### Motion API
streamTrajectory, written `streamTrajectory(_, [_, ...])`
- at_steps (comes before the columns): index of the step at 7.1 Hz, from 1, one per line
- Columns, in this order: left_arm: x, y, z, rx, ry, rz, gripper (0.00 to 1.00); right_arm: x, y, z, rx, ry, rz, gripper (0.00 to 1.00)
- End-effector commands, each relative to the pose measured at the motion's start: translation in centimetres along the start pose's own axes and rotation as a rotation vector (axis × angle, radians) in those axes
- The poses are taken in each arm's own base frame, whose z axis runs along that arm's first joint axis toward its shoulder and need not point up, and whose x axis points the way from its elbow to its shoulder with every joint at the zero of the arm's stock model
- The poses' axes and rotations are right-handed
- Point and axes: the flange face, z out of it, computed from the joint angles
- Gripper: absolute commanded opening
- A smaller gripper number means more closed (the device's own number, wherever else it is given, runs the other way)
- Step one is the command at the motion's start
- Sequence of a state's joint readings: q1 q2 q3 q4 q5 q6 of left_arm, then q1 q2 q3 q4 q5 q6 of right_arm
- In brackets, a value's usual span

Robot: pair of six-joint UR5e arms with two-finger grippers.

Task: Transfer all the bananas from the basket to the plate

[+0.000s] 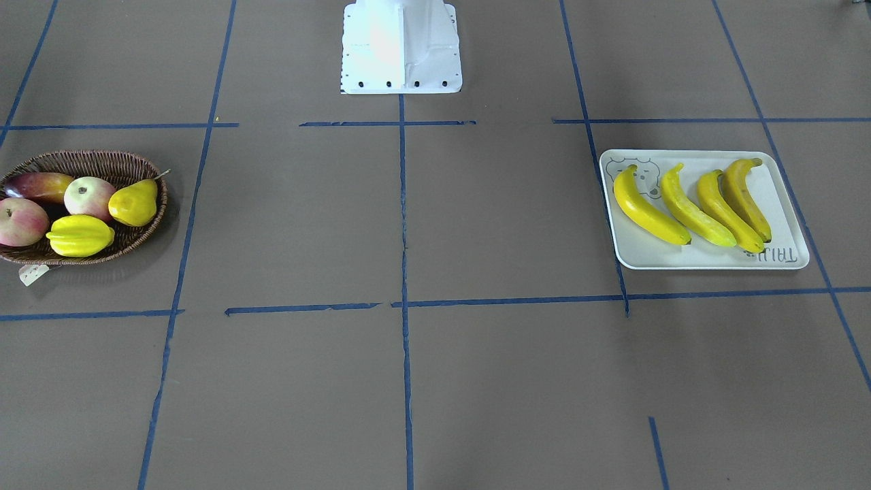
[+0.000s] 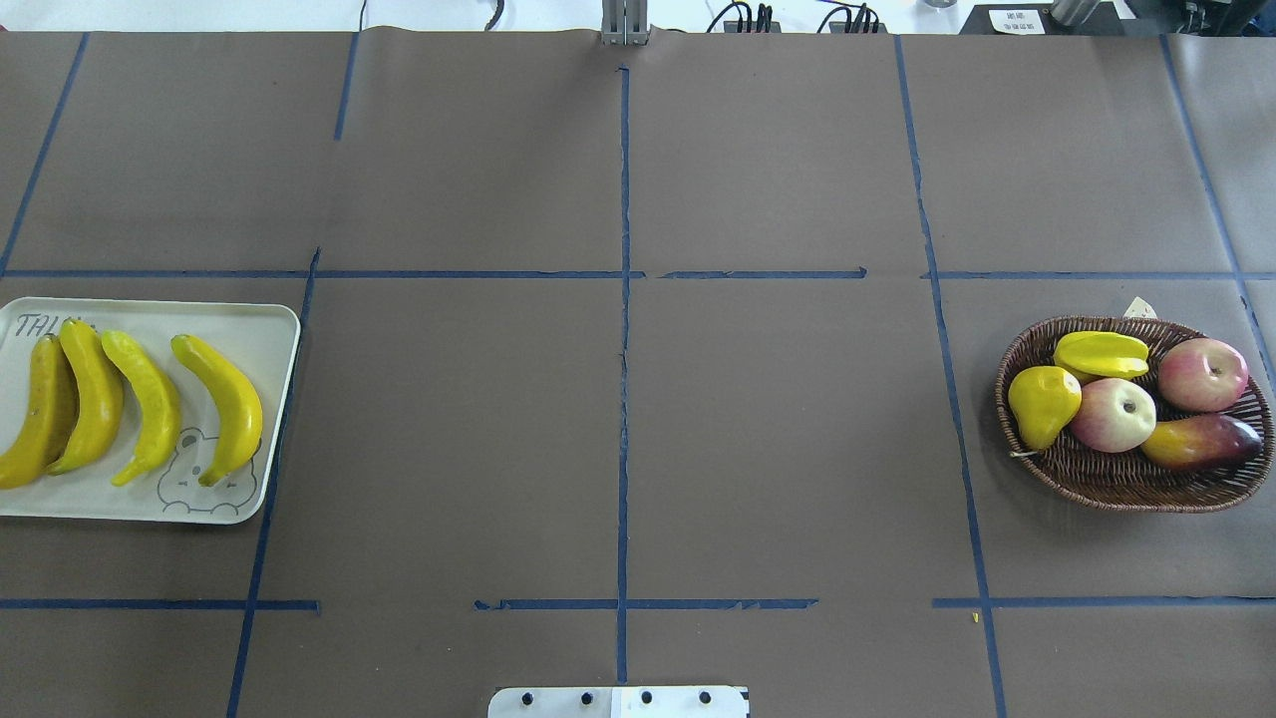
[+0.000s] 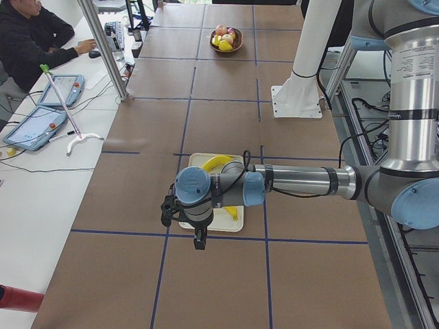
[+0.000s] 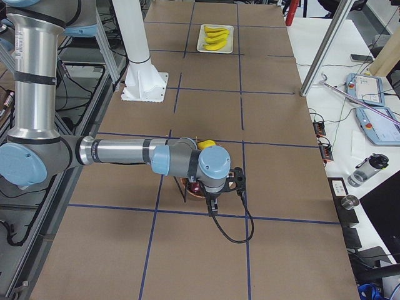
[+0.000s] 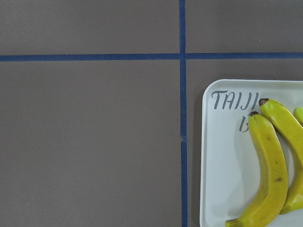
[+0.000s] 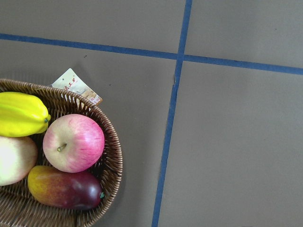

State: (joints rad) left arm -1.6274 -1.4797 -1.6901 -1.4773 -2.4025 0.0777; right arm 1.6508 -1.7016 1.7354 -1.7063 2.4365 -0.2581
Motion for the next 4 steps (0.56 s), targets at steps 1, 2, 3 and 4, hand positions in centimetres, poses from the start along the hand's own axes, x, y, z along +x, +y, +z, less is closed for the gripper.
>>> streamTrajectory(1, [0.21,-0.08,-0.16,0.006,0.004,-0.005,1.0,1.76,0.78,0.25,0.027,0.007,0.013,1.0])
streamTrajectory(2, [0.38,-0.11,-0.32,0.009,0.004,-0.005,1.0,2.24,0.85,0.61,0.02,0.01,0.018,1.0])
streamTrajectory(3, [0.49,-0.13,-0.42,0.011,0.004,-0.003,1.0,2.21,0.77,0.57,0.021,0.01,0.028,1.0])
streamTrajectory(4, [0.6,-0.14,-0.52,0.013,0.003,-0.002,1.0,2.17,0.69,0.52,0.022,0.01,0.069,1.0])
